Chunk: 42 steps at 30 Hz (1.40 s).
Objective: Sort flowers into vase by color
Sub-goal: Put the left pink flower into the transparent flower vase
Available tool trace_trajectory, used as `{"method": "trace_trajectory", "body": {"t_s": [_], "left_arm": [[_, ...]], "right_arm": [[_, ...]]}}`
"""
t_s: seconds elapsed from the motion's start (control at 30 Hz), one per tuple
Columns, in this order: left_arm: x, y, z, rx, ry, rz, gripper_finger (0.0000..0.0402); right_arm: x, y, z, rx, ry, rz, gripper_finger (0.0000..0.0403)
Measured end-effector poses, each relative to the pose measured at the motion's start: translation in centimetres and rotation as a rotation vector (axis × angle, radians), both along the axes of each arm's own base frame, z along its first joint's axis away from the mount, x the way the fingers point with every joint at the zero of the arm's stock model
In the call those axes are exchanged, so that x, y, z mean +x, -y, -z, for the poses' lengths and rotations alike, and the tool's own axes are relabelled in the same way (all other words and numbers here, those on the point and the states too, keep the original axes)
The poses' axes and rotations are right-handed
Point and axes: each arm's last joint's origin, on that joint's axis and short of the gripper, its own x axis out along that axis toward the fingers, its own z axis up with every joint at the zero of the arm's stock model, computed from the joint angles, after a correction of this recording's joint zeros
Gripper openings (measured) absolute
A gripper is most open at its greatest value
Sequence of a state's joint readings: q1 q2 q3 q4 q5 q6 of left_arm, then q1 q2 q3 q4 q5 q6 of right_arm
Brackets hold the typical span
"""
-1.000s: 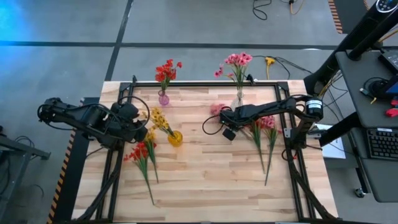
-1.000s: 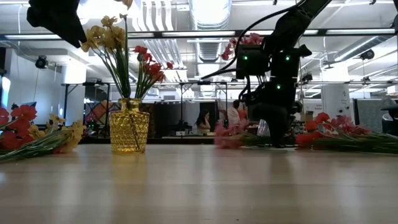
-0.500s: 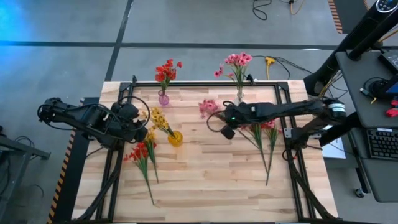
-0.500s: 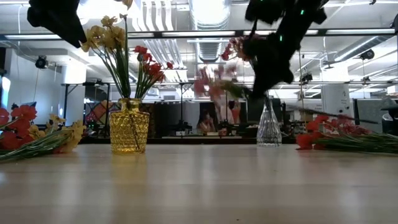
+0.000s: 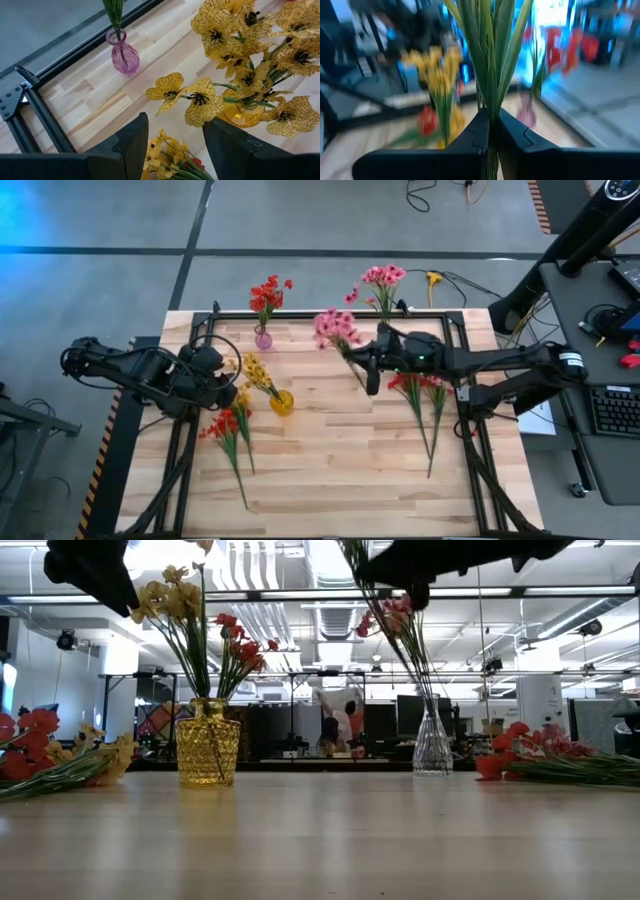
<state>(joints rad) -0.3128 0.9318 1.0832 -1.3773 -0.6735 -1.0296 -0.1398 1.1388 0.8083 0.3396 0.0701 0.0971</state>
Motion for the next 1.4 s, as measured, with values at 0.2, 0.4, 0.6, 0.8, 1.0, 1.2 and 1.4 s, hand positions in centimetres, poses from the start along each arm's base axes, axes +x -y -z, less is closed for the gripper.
{"method": "trace_trajectory", "body": {"t_s": [0.2,0.4,0.6,0.8,1.0,1.2,1.4], "left_arm": [[0.1,0.0,0.1,0.002,-0.006,0.0,0.017],[0.5,0.2,0.3,0.008,-0.024,0.0,0.017],[0.9,0.3,0.5,0.012,-0.041,0.001,0.017],[0.9,0.3,0.5,0.009,-0.04,0.001,0.017],[0.2,0.2,0.1,-0.027,-0.048,0.013,0.017],[-0.4,0.1,-0.6,-0.072,-0.065,0.03,0.017],[-1.0,-0.1,-1.8,-0.075,-0.052,0.03,0.017]], "right_arm": [[-0.7,1.0,-1.0,-0.087,0.154,0.031,0.0013],[-1.3,2.3,-2.0,-0.128,0.25,0.045,0.0013],[-3.0,3.3,-3.2,-0.177,0.339,0.044,0.0013],[-5.8,4.1,-3.1,-0.201,0.366,0.109,0.0013],[-8.4,4.4,-3.1,-0.205,0.405,0.172,0.0013],[-9.8,4.3,-3.7,-0.266,0.414,0.264,0.0013],[-10.0,4.5,-3.3,-0.304,0.317,0.376,0.0013]]}}
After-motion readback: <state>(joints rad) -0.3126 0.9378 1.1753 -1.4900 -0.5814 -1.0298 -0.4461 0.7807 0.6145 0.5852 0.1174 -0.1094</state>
